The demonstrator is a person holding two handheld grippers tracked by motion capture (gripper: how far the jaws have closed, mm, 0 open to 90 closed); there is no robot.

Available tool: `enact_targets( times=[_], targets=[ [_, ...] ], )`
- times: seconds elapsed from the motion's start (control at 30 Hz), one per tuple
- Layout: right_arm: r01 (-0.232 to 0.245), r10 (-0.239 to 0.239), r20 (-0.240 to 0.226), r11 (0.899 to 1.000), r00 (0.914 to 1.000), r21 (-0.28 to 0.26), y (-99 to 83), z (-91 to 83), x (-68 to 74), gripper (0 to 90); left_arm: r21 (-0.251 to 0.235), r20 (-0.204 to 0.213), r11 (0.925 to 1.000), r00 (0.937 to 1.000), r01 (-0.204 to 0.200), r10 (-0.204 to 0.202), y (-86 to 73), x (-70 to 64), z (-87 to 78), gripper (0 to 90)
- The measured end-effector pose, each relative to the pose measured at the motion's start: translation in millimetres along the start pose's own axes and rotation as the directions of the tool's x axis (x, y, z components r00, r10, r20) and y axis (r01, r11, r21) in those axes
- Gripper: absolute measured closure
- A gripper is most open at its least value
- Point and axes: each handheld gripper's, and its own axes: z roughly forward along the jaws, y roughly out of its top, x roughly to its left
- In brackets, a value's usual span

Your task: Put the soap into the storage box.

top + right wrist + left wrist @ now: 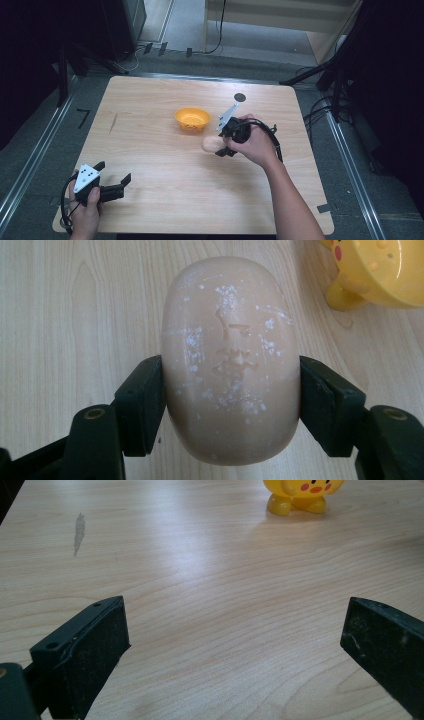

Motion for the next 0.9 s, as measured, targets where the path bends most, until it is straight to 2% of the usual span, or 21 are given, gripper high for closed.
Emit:
enact_targets(
  times=[0.13,0.17,0.3,0.57,0.9],
  targets=[
    [-0.004,0.004,0.003,1.000,1.0000,0.001,3.7,-0.6,-3.6,33.6,-0.001,0.000,1.0000,1.0000,-0.001,0.001,0.0,0.0,0.0,0.0],
    [0.007,-0.007,0.005,1.000,1.0000,-0.004,4.5,-0.3,-5.1,33.6,-0.002,0.000,1.0000,1.0000,0.001,-0.001,-0.1,-0.1,-0.2,0.0],
    [-0.001,0.001,-0.001,1.000,1.0000,-0.026,5.9,-0.1,-9.7,33.6,-0.003,0.003,1.0000,1.0000,0.005,-0.005,-0.2,0.3,-0.4,0.0],
    [-0.010,0.010,-0.001,1.000,1.0000,-0.015,6.6,1.8,-14.3,33.6,-0.002,0.004,1.0000,1.0000,0.003,-0.002,-0.1,0.2,-0.3,0.0],
    [-0.011,0.011,0.008,1.000,0.9999,-0.008,23.4,-3.0,-24.7,33.6,-0.002,0.007,1.0000,1.0000,0.005,-0.005,-0.2,0.6,-0.4,0.0]
  ],
)
